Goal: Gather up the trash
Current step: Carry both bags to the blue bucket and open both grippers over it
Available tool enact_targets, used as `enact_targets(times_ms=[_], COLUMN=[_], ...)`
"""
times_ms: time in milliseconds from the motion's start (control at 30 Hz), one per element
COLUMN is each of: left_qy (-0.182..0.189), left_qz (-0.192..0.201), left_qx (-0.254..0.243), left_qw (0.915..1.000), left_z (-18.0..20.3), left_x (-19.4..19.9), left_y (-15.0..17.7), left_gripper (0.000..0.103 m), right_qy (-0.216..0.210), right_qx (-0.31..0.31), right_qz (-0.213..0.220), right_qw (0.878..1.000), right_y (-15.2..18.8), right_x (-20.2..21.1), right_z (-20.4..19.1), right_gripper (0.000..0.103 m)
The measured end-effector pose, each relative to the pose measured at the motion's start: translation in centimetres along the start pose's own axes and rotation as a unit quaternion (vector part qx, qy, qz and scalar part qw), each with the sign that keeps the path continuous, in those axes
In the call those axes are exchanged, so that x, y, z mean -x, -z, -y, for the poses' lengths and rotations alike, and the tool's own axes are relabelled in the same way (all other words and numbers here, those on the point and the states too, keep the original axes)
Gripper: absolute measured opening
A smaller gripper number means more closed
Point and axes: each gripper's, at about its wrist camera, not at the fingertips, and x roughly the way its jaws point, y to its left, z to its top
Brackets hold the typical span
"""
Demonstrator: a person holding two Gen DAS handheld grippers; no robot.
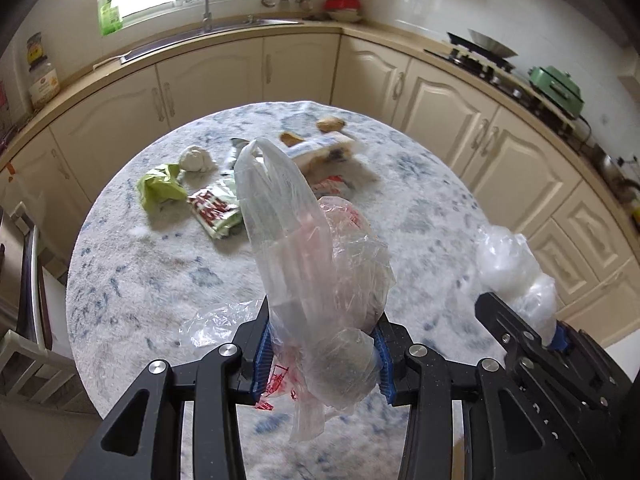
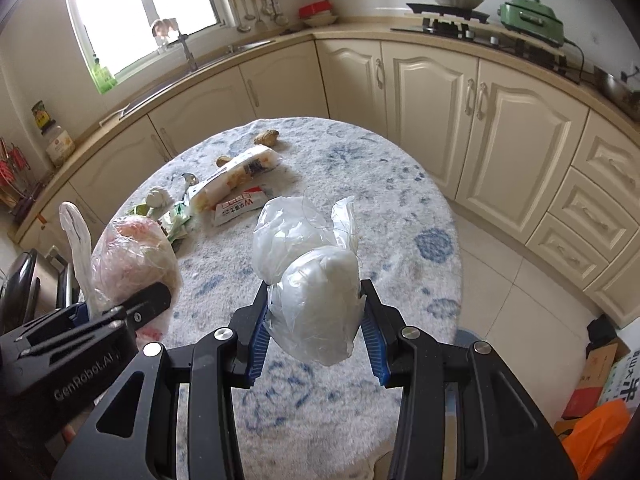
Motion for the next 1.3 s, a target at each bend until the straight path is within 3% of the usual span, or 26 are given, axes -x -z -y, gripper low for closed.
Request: enact_targets(times_ms=[200, 500, 967, 1300], left_qy=[0.023, 0.063, 0.106, 0.104], left_qz=[-0.004, -0.022, -0.082, -0.114], left_qx=[-0.044, -0.115, -0.221, -0.274], left_qw=[0.9988, 0.9912, 0.9659, 0.9492], left_z=[4.3, 11.8, 25.3, 32.0], left_x=[1.4, 0.3, -6.3, -13.2], left_y=[2.1, 3.3, 4.2, 3.6], left_gripper=[0.038, 0.038, 0.039, 0.043], right_qy=[0.026, 0.078, 0.187, 0.223], right_qx=[-0.025, -0.098, -0.225, -0.278], right_qz=[0.007, 0.014, 0.004, -0.021], right_qw=[0.999, 0.992, 0.956, 0.934], right_y=[1.4, 3.5, 8.0, 10.1], right_x=[1.8, 4.4, 7.4, 6.6], right_z=[3.1, 10.8, 24.5, 29.9], right_gripper=[0.042, 0.042, 0.042, 0.042])
